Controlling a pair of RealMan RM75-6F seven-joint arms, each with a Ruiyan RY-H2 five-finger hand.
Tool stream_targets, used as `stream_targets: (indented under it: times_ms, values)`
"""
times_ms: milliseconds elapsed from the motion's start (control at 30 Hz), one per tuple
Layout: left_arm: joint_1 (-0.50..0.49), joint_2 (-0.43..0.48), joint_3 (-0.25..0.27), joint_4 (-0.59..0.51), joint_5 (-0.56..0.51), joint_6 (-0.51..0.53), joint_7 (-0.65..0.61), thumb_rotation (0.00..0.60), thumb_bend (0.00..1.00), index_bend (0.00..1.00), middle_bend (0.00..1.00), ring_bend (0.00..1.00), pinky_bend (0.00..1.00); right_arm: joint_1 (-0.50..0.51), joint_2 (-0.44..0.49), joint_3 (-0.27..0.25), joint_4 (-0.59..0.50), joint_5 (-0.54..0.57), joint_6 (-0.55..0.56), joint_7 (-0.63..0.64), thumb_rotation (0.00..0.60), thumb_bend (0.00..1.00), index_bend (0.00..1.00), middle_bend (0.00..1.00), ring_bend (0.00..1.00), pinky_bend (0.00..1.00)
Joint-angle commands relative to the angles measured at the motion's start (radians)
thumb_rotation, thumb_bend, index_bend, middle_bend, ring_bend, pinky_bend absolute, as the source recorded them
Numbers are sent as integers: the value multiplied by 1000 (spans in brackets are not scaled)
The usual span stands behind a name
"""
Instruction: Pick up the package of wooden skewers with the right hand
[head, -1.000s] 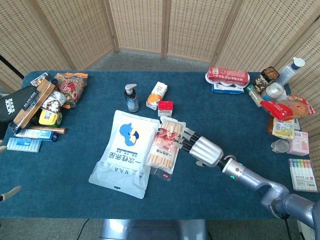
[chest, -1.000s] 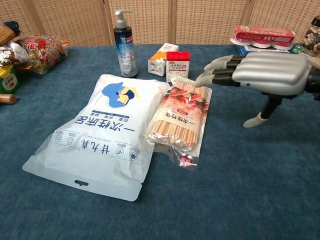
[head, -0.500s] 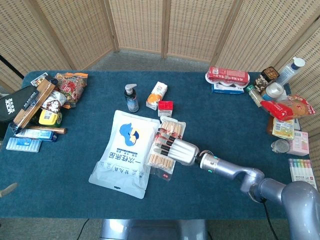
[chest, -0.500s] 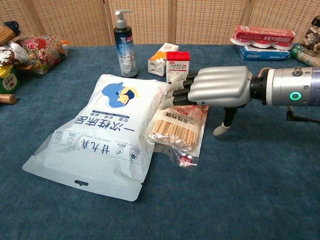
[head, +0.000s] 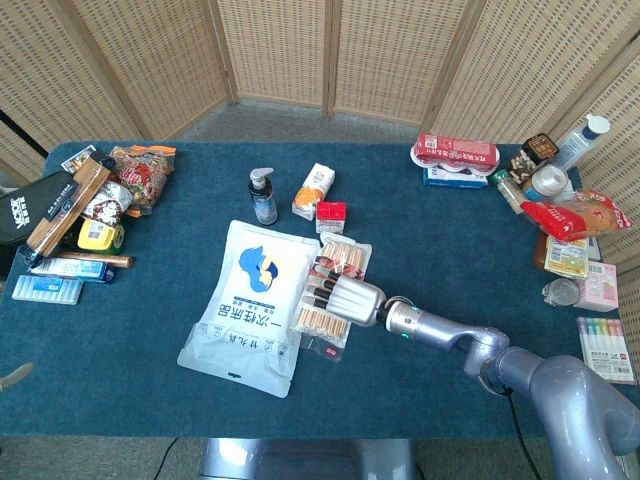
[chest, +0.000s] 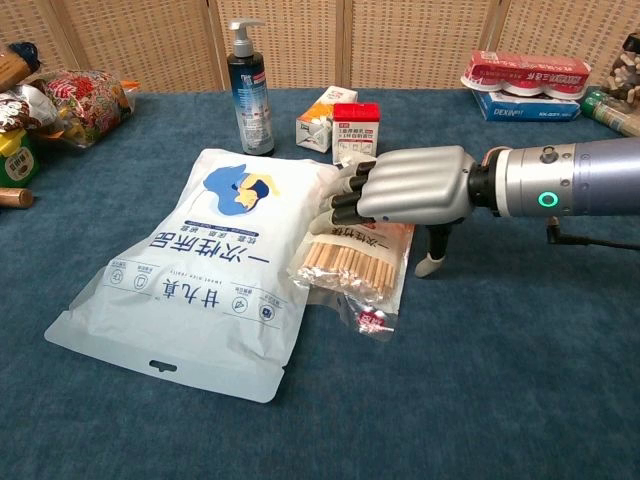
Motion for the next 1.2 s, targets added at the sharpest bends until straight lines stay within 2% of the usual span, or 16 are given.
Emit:
stream_targets:
  times_ms: [33,233,300,333,400,433,500,633,833,1033,1200]
  values:
    - [-2,-1,0,-1,1,-5,3,600,64,114,0,0,0,12,-5,-6,-4,3,-10,-18,600,0,0,0,0,0]
    - [0,0,-1,-2,2,-2,5,600,65,113,0,0,0,34,-21,-26,-4,24,-49,-9,600,1,29,0,0,0]
    - [3,1,-3,-1,0,3,1,600,64,113,0,0,0,33,-28,-33,1,29,-34,22,600,26,162,29,0,0]
    - [4,1,-3,0,-1,4,-1,600,64,113,0,0,0,31,-32,-36,6,29,-19,40,600,40,223,79,0,1]
    - [5,2,-5,2,-2,6,-5,600,64,114,0,0,0,28,-38,-50,24,19,22,76,600,92,415,325,66,62]
    - [5,2,-5,2,-2,7,-6,600,65,114,0,0,0,27,-39,-56,33,13,38,88,600,129,500,442,140,126]
    - [5,1,-5,3,1,6,-6,600,65,113,0,0,0,22,-40,-70,46,7,69,113,600,180,555,517,230,203]
    - [3,1,-3,1,7,4,-1,600,65,114,0,0,0,6,-37,-86,61,4,109,119,600,240,574,560,325,301]
    - [6,2,-4,-2,9,10,0,600,65,113,0,0,0,-32,-5,-79,42,29,165,80,600,265,585,582,360,339]
    - [4,2,-1,-4,18,9,-1,600,63,113,0,0,0,-53,107,-59,-78,51,213,0,600,277,584,584,378,364]
    - [4,4,2,-6,34,18,-7,600,65,114,0,0,0,-54,238,-30,-250,67,224,-104,600,279,584,584,378,364]
